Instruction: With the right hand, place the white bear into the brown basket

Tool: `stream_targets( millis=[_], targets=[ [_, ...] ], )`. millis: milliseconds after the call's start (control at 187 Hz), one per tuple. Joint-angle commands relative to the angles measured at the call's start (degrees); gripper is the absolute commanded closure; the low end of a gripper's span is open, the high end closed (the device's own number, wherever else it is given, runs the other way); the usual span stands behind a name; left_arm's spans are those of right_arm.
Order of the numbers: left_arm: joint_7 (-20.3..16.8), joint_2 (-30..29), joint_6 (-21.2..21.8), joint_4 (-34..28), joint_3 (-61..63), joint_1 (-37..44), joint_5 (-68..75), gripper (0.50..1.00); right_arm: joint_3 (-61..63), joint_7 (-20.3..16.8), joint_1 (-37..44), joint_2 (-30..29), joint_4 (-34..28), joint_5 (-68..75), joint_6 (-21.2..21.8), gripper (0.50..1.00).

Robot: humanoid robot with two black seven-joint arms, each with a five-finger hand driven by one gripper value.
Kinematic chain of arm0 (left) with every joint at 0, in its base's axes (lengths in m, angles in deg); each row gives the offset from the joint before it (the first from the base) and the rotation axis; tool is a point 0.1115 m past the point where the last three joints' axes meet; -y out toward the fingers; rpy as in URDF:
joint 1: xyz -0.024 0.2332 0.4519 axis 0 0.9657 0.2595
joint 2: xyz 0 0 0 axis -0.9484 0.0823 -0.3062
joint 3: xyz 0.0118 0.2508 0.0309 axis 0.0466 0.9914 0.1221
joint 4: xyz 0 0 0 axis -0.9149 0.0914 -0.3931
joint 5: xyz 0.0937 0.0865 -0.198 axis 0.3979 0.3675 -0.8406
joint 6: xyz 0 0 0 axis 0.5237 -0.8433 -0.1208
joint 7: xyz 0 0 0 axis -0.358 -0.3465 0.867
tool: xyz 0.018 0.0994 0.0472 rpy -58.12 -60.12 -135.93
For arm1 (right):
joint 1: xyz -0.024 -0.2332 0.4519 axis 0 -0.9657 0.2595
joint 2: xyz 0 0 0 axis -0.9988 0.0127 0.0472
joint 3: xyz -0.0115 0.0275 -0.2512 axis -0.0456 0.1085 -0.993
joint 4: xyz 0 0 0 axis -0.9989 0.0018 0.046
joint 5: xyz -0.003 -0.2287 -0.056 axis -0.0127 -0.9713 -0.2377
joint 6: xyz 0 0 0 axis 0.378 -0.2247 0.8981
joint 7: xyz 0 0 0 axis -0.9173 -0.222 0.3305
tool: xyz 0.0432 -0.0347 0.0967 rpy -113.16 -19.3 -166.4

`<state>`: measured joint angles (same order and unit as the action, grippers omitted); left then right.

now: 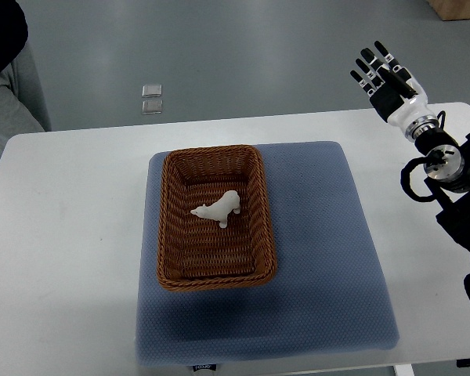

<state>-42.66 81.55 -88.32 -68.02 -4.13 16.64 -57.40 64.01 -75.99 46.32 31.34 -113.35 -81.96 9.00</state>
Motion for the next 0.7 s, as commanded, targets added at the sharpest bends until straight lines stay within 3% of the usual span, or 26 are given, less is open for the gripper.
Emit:
stream_targets(
  millis=[0, 358, 690],
  targets=[
    [0.00, 0.00, 0.00, 0.01, 0.00, 0.00, 0.00, 0.500, -2.91, 0.13, -0.01, 0.11, 0.75, -0.41, 0.38, 0.576],
    [0.00, 0.00, 0.00, 0.01, 0.00, 0.00, 0.00, 0.500, -3.61, 0.30, -0.36, -0.25, 1.10, -0.41, -2.44, 0.574],
    [0.00, 0.00, 0.00, 0.01, 0.00, 0.00, 0.00, 0.500, -3.70, 1.27, -0.54, -0.42, 1.01, -0.32, -2.52, 0.576]
  ],
)
